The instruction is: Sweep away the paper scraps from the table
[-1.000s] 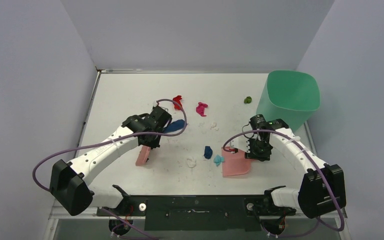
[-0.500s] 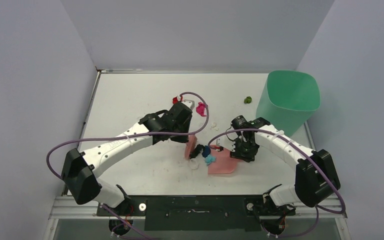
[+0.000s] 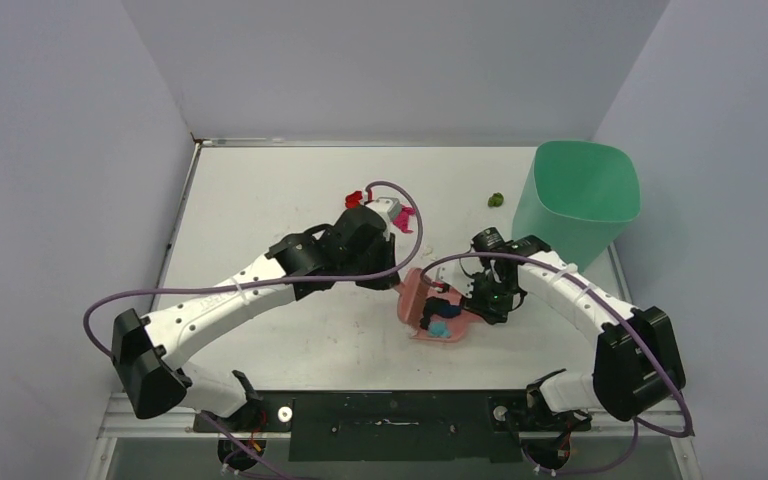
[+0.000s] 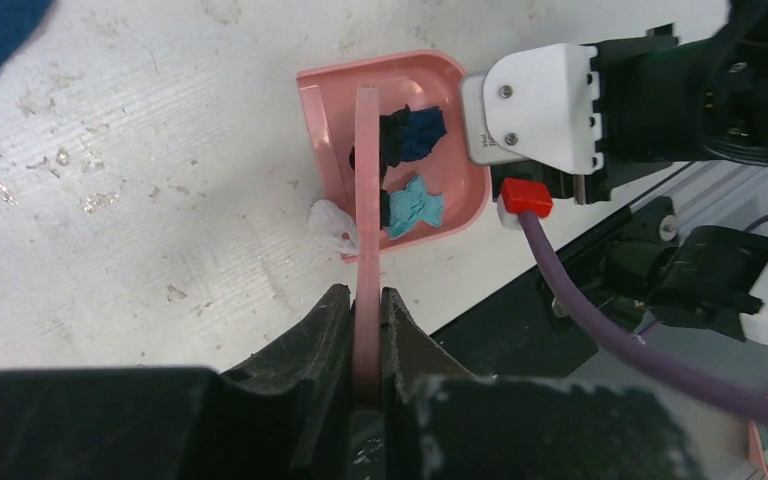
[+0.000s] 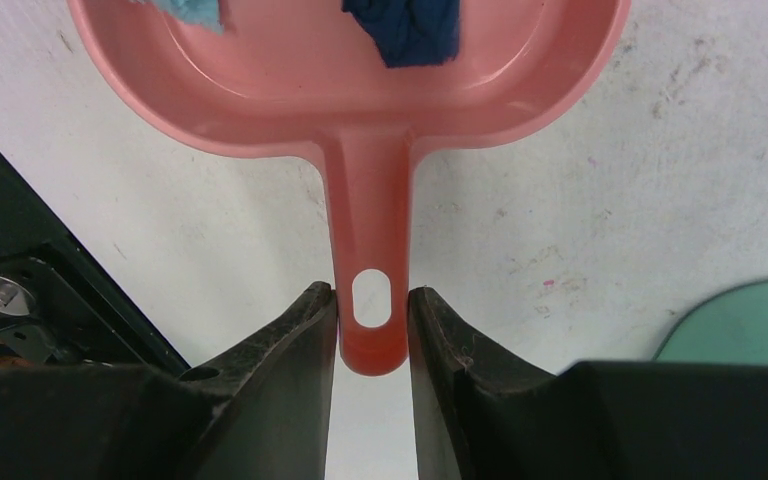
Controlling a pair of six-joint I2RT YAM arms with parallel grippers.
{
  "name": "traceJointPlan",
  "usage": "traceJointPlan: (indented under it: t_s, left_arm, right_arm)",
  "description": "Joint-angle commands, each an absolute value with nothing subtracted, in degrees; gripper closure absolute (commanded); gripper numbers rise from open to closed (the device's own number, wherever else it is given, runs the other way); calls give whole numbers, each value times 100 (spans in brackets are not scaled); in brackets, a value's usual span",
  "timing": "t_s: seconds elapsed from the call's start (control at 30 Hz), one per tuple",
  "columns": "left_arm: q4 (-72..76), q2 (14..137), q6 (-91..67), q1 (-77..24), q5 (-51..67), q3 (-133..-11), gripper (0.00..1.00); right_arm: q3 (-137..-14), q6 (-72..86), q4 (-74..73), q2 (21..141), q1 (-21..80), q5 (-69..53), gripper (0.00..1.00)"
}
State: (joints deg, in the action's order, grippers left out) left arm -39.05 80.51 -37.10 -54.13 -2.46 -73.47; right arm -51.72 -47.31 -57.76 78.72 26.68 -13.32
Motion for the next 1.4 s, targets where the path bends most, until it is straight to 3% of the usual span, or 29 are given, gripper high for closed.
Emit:
traceJointPlan:
  t_s: [0.0,0.33,0.73,1.03,1.37]
  left_arm:
    - [-3826,7557,-3603,-5395,-433,-7988,100]
    - [-5867,8551,-2002,-4699,-2184,-9735,100]
    - [-6458,10322,-638,-3597,-4153,-10749,100]
    - [-6429,11441,208,-3021,-3758,-11163,100]
    - [-6044,11133,-448,-3036,-1411,-10562,100]
  right_arm:
    - [-5176,-4918,-5832,7357,2286,-1774,91]
    - [-5170,-5170,-6431,6829,1968,-1646,91]
    - [-5150,-4912,-6744,6851,2075,-1322,92]
    - [-5140,-4509,-6677,6897,2301,-1262,92]
    - [-5033,-4089,-6486,7120,2637,-995,93]
